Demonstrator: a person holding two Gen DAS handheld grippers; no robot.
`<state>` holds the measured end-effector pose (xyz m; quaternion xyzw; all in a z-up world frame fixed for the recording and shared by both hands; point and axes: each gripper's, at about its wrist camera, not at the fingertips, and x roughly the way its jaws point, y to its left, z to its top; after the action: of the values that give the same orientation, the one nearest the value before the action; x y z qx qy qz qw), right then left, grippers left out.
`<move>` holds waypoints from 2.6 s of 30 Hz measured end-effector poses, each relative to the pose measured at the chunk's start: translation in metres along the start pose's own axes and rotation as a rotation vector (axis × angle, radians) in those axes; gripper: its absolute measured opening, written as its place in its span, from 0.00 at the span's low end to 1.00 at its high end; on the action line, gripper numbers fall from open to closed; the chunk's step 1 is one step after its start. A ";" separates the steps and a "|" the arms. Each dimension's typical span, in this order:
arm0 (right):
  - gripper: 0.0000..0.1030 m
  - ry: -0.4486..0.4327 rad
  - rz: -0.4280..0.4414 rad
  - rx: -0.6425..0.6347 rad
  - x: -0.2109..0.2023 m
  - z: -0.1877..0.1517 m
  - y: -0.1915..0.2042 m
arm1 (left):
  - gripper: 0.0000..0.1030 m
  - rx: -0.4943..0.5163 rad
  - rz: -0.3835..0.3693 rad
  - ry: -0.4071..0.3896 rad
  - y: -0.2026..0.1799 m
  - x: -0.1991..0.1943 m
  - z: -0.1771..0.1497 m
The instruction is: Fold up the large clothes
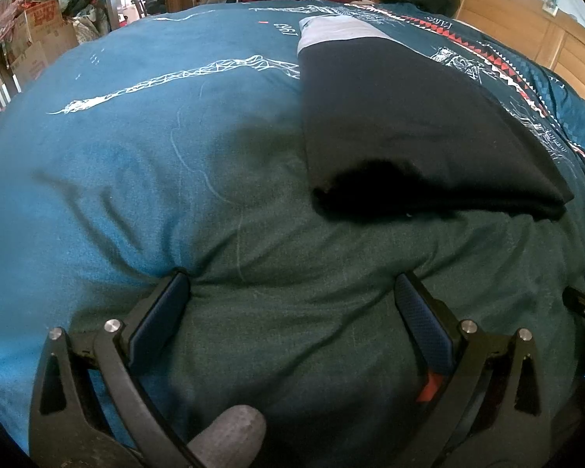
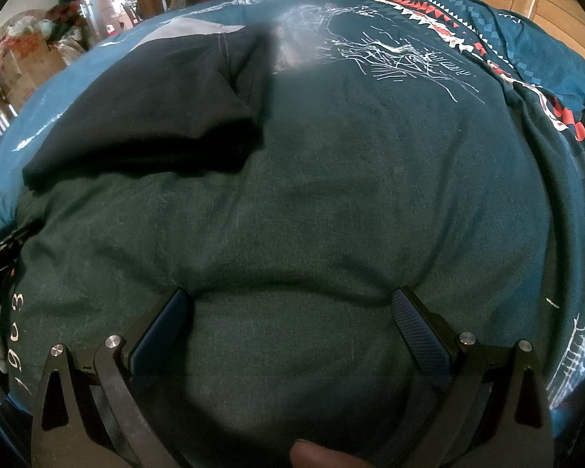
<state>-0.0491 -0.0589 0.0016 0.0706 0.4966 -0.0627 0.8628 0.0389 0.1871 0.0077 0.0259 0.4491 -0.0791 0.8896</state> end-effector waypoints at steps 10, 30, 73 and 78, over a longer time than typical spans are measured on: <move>1.00 -0.023 -0.027 -0.008 -0.007 0.007 0.003 | 1.00 -0.027 -0.039 -0.016 0.009 -0.018 0.009; 1.00 -0.320 0.023 0.016 -0.245 0.053 0.049 | 1.00 -0.073 -0.123 -0.394 -0.012 -0.261 0.055; 1.00 -0.330 -0.018 0.041 -0.270 0.057 0.039 | 1.00 0.017 -0.119 -0.373 -0.043 -0.271 0.054; 1.00 -0.328 -0.018 0.035 -0.269 0.059 0.041 | 1.00 0.014 -0.117 -0.376 -0.041 -0.270 0.055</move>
<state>-0.1262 -0.0196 0.2663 0.0701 0.3484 -0.0900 0.9304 -0.0821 0.1716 0.2581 -0.0095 0.2750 -0.1373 0.9515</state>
